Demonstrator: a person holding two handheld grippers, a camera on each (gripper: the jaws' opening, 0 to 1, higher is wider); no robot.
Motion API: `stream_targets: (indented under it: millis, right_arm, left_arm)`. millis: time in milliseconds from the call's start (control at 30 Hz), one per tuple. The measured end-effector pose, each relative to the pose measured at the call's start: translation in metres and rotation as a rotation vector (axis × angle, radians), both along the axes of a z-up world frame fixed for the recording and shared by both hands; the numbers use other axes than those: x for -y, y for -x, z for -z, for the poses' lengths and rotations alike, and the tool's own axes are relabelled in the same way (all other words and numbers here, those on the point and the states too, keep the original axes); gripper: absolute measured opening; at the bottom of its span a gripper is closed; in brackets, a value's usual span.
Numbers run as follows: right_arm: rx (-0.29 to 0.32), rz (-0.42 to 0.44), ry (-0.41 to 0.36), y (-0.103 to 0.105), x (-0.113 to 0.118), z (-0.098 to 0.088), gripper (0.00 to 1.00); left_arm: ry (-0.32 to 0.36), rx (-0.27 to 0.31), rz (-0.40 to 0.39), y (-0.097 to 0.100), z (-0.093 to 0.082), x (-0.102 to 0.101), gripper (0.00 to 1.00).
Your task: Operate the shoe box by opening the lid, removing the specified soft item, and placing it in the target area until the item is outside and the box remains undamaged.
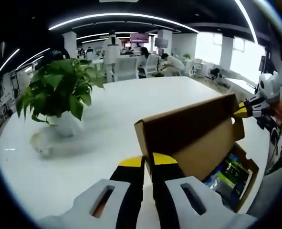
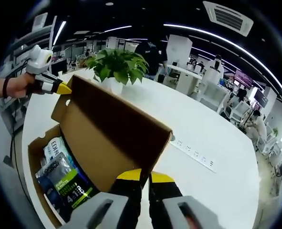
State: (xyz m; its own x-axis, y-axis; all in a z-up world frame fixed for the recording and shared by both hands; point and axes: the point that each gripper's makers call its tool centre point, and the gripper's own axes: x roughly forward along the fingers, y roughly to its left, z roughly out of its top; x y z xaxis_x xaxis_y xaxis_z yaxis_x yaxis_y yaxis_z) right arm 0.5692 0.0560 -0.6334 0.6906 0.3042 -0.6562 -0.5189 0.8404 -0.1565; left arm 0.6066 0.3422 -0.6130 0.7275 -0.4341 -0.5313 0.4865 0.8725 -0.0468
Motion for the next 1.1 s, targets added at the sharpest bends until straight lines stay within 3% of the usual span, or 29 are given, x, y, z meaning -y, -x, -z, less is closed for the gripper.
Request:
stream_targets:
  millis: [600, 1100]
  right_arm:
    - [-0.053, 0.043, -0.030, -0.019, 0.004, 0.019, 0.00]
    - [-0.086, 0.061, -0.012, -0.029, 0.004, 0.036, 0.00]
  left_arm:
    - [-0.003, -0.050, -0.010, -0.024, 0.023, 0.001, 0.04]
    - [-0.028, -0.089, -0.020, -0.030, 0.037, 0.004, 0.04]
